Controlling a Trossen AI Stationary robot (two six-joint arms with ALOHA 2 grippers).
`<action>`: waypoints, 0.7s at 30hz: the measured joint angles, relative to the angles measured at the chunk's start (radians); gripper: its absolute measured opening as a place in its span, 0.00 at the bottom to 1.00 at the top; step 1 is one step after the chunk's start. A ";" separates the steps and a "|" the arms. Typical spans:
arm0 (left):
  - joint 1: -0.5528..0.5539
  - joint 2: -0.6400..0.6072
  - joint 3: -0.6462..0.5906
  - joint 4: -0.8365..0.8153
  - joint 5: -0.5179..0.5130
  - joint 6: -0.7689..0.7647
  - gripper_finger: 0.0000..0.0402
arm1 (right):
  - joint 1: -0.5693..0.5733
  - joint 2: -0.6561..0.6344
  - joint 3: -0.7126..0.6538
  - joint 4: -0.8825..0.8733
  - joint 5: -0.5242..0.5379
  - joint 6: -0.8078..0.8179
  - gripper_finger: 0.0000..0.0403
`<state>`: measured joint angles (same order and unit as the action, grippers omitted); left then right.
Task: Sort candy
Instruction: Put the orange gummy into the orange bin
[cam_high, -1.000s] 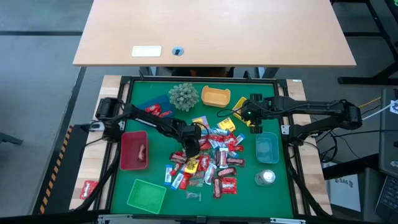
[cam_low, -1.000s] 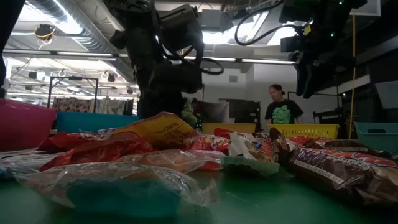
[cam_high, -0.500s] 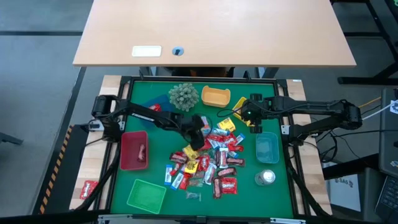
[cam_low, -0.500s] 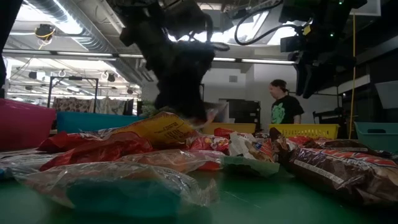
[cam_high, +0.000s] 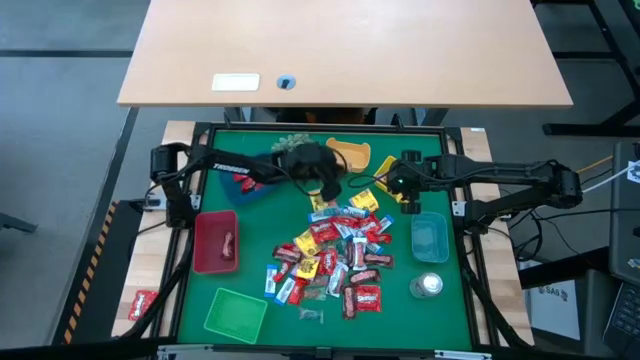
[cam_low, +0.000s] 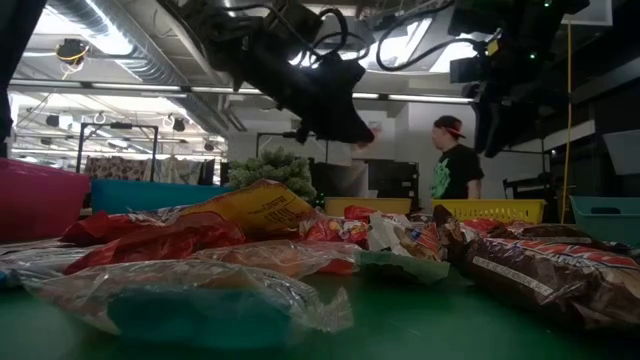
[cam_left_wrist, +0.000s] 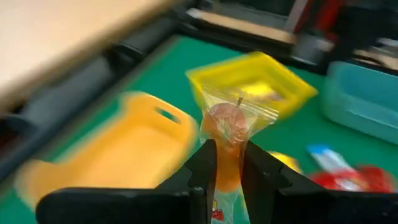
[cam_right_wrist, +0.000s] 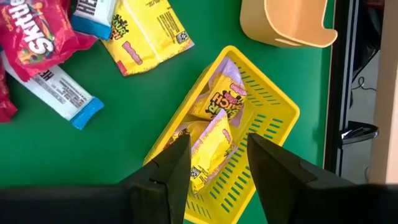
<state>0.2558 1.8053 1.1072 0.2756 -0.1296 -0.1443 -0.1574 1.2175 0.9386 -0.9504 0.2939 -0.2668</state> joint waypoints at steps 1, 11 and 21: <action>0.014 0.000 0.000 0.012 -0.024 0.020 0.13 | 0.000 0.000 0.000 0.004 0.000 0.000 0.39; 0.125 0.000 0.000 0.040 -0.024 0.077 0.13 | 0.000 0.000 0.000 0.022 0.000 0.000 0.39; 0.140 0.000 0.000 0.041 0.001 0.077 0.26 | 0.000 0.000 0.000 0.034 0.000 0.000 0.39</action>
<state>0.3954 1.8053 1.1072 0.3161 -0.1288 -0.0673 -0.1574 1.2175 0.9386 -0.9159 0.2939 -0.2670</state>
